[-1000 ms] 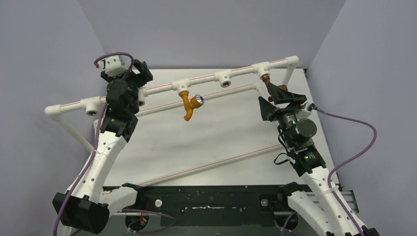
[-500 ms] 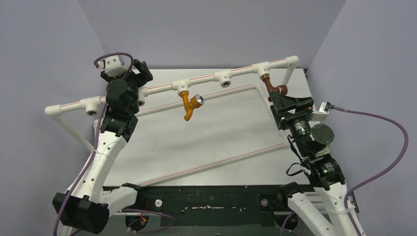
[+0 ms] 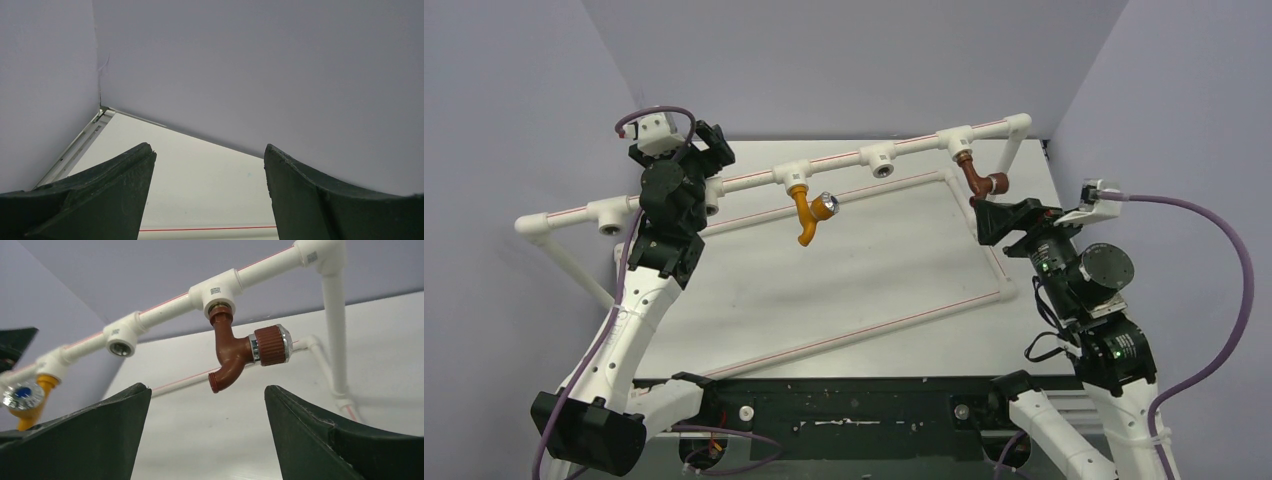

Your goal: Install the water faucets

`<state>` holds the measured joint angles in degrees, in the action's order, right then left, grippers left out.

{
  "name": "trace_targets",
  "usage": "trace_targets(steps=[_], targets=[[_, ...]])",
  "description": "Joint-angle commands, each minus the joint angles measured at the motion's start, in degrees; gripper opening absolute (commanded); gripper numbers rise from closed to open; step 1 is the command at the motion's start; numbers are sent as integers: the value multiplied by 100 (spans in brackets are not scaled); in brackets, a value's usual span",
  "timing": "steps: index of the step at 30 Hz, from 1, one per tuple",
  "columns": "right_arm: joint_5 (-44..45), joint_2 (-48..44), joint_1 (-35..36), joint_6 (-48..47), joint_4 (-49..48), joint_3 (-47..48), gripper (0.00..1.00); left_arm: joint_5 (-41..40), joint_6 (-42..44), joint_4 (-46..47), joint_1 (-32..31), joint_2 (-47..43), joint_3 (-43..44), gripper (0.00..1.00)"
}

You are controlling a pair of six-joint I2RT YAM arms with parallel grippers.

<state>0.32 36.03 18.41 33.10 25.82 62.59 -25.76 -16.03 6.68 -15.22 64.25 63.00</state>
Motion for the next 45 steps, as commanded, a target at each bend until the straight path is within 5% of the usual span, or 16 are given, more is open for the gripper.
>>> trace_targets(steps=[1,10,24,34,45], targets=[[-265,199,-5,-2310,-10,234,87,67,30,-1578,-62,312,-459,78],[-1141,110,160,-4882,-962,-284,88,134,10,-1576,-42,320,-454,78],[339,315,1329,-9023,-1095,-742,91,181,-14,-1575,-42,308,-451,78],[1394,456,1467,-11375,-2721,-1625,91,229,-38,-1565,-42,329,-455,78],[1919,886,1633,-12455,-3901,-1912,77,263,-49,-1564,-42,353,-452,78]])
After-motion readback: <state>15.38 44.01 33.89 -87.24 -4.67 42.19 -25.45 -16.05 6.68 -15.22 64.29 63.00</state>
